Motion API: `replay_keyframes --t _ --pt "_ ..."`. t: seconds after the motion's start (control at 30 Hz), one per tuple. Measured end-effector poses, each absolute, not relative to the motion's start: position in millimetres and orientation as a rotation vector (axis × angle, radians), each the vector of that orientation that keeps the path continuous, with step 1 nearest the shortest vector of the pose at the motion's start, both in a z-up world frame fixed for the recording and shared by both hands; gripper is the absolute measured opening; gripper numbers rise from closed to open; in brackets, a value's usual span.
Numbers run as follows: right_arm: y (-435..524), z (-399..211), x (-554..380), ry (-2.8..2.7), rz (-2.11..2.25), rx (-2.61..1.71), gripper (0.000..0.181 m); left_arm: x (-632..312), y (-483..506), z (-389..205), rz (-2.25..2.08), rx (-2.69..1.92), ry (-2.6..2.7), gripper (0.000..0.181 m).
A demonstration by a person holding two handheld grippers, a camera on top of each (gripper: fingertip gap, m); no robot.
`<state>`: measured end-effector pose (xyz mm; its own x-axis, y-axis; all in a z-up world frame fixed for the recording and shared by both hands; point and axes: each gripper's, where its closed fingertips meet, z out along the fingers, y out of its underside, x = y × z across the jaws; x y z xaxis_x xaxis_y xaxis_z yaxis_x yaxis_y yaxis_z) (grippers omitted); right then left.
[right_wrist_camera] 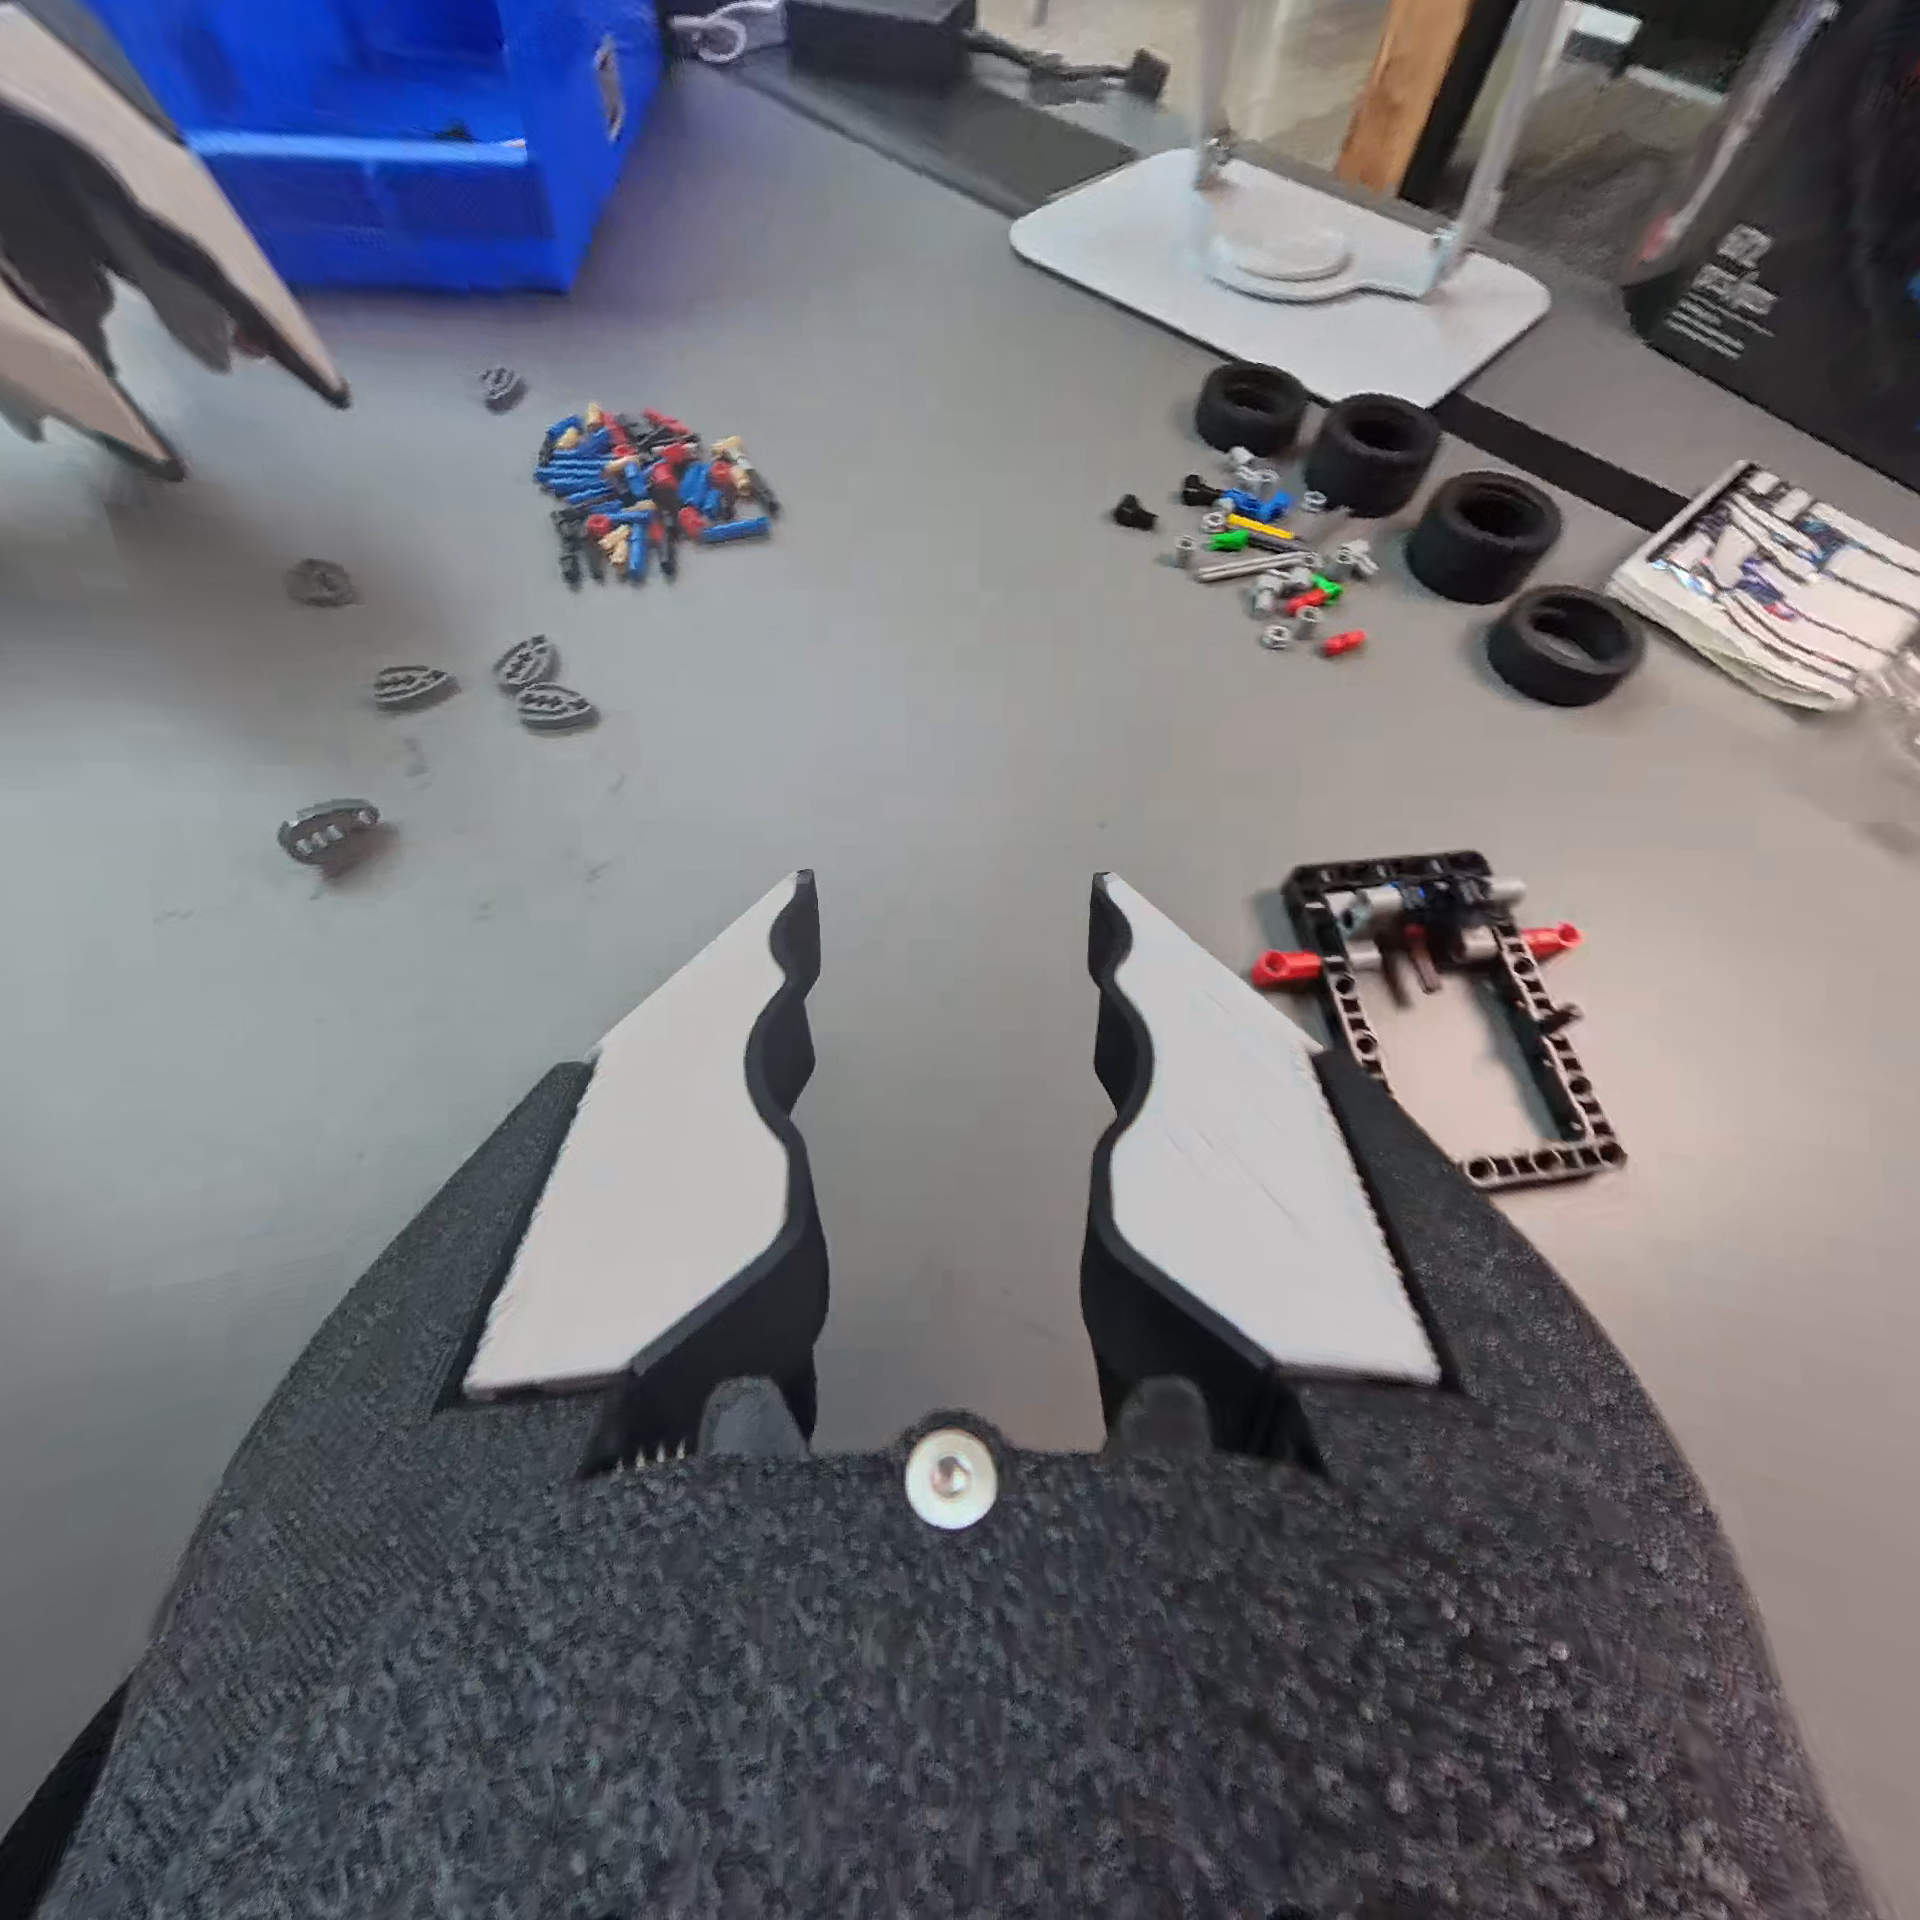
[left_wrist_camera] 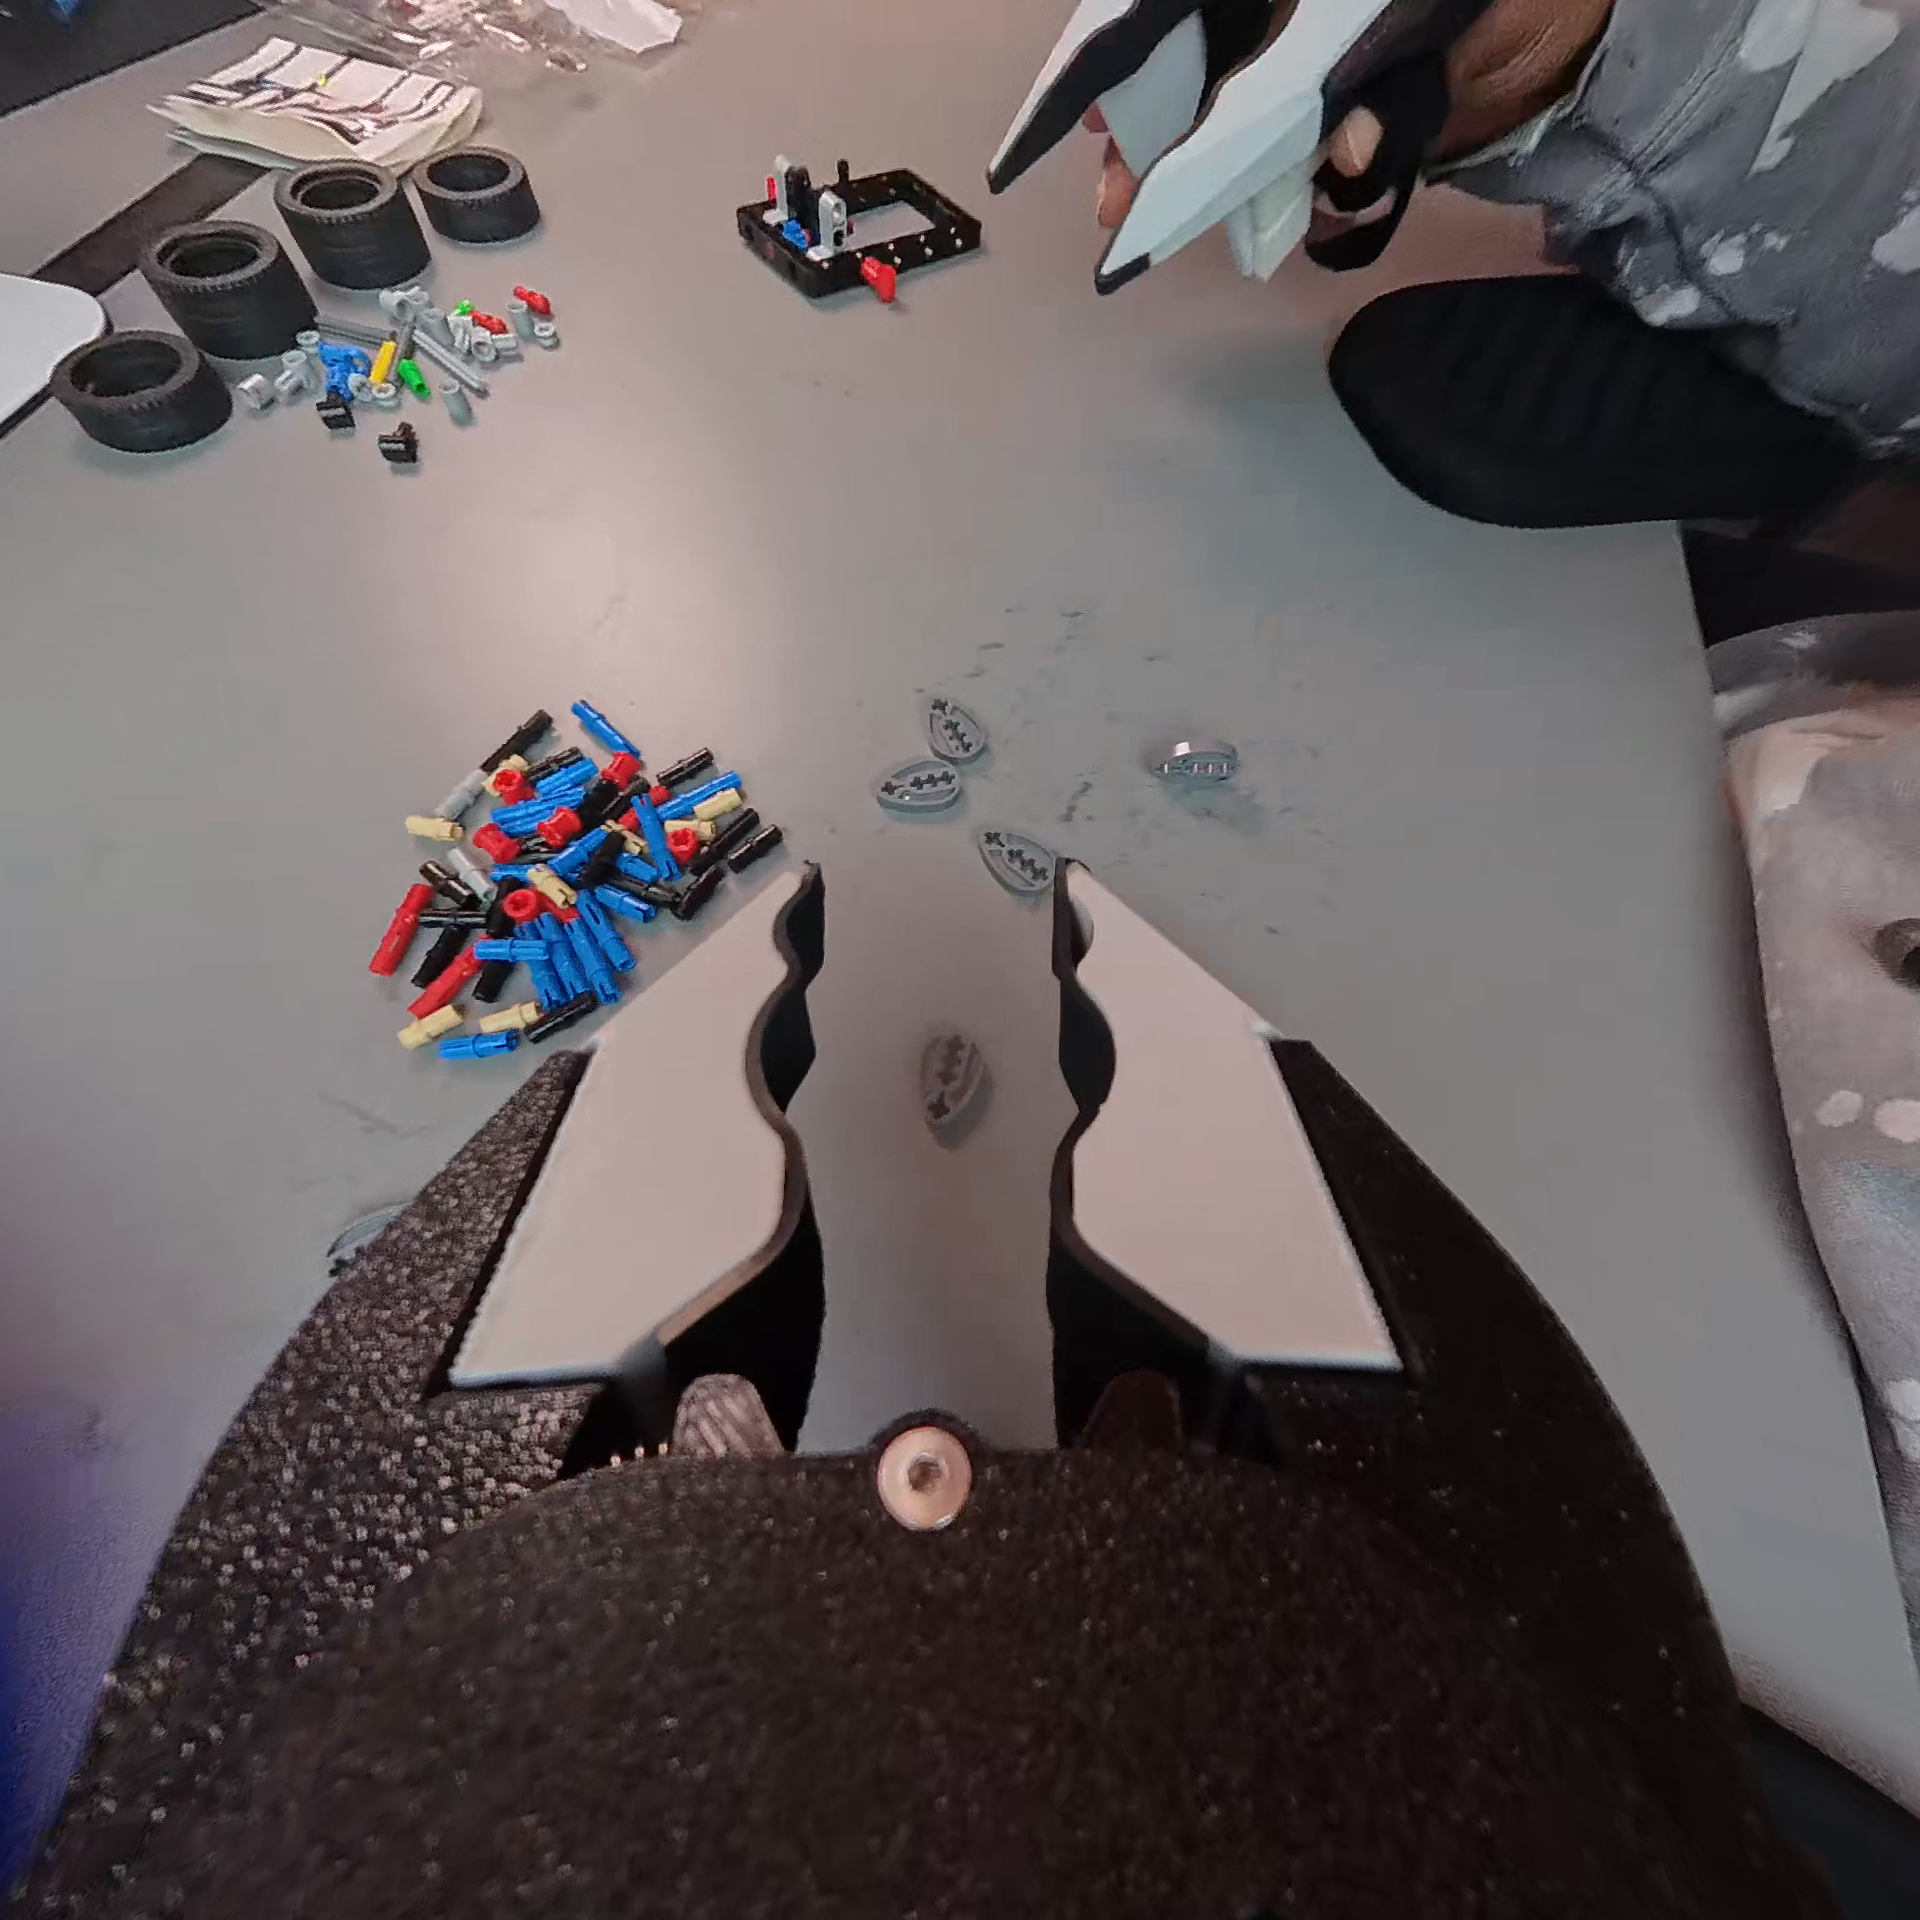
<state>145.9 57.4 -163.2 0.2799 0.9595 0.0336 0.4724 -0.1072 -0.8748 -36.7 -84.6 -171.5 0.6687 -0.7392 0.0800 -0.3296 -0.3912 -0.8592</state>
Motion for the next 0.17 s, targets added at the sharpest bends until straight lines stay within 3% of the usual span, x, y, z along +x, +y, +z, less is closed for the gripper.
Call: replay_keyframes --t 0.03,0.17 --pt "62.0 -158.5 153.1 -1.264 0.766 -1.722 0.052 -36.9 -86.7 -169.0 -0.617 -1.984 0.825 0.044" --pt "49.1 -136.6 150.9 -1.243 0.912 -1.595 0.043 -45.3 -98.5 -190.0 -0.6 -2.093 0.922 0.044"
